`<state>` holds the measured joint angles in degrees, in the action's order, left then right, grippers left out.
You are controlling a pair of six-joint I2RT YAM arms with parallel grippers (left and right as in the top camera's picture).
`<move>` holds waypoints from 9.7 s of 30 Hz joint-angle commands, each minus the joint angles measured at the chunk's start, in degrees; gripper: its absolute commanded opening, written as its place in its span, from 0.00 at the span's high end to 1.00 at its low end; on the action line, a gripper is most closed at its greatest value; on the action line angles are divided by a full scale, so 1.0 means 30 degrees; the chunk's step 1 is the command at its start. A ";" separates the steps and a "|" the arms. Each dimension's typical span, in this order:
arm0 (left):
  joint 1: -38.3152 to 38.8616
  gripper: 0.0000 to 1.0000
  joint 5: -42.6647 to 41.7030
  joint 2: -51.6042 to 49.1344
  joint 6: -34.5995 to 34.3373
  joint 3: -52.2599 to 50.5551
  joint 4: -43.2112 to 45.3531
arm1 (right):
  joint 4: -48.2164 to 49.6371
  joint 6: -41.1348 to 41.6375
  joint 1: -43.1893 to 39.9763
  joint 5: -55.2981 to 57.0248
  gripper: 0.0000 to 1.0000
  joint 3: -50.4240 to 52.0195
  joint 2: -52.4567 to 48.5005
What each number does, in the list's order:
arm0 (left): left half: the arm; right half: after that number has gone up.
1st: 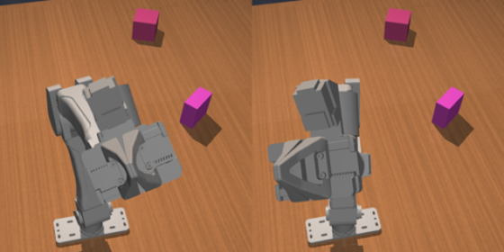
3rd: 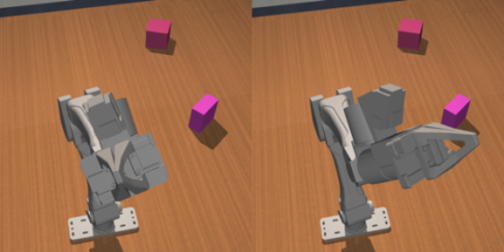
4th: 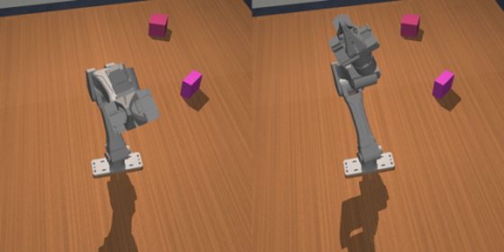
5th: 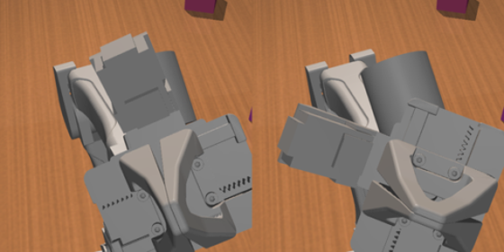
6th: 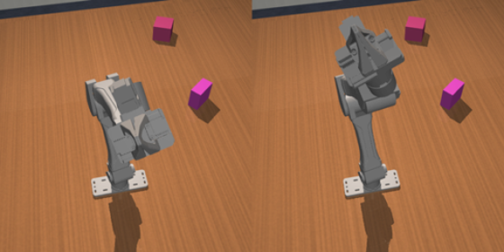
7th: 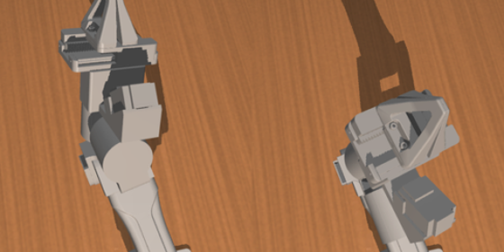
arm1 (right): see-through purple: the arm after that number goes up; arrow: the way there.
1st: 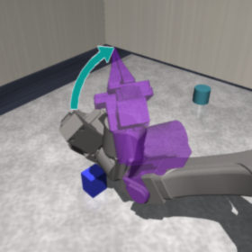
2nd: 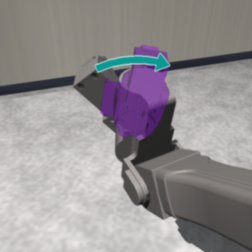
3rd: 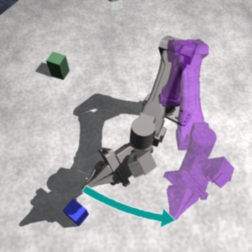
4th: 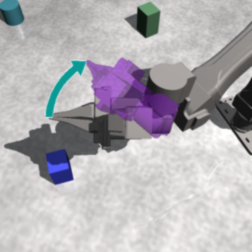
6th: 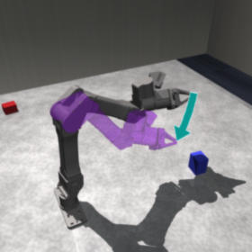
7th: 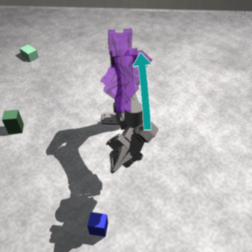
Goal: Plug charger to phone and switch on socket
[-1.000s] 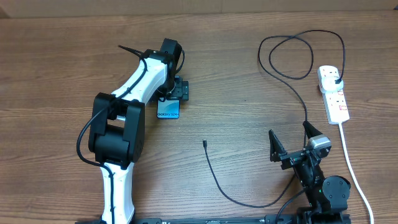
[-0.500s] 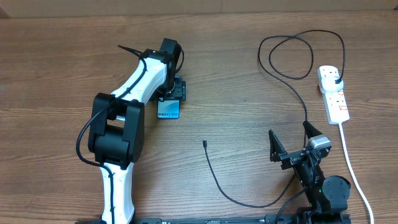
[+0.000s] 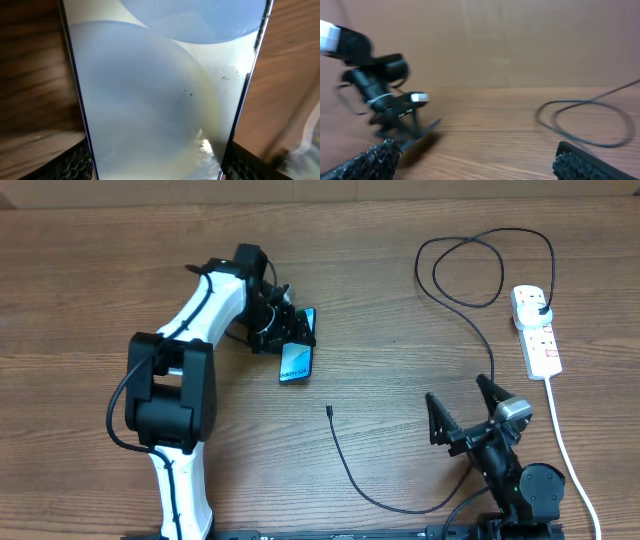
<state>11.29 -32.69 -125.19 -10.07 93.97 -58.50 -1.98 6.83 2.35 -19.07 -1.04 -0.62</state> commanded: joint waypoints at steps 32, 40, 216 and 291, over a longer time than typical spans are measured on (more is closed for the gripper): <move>0.0685 0.28 -0.7125 0.1020 0.0801 -0.0022 -0.0044 | -1.9125 0.3446 0.4830 -0.4517 0.23 -2.3853 -2.9441; 0.1042 0.27 -0.7745 0.1020 0.0787 -0.0022 -0.0284 | -1.4739 0.8072 0.8160 -0.0801 0.25 -2.3846 -3.2152; -0.0896 0.96 -0.0503 0.8364 -0.3592 -0.8488 0.7978 | -1.9008 0.8306 1.4651 0.5974 0.56 -2.3635 -3.1729; -0.3650 0.96 -0.4911 0.7096 -0.0845 -0.8495 0.8225 | -1.4389 1.0112 1.2480 0.8306 0.74 -1.9358 -3.6450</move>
<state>0.49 -46.26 -103.68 -14.35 68.49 -34.22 -47.35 38.35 41.43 9.47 -62.24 -105.84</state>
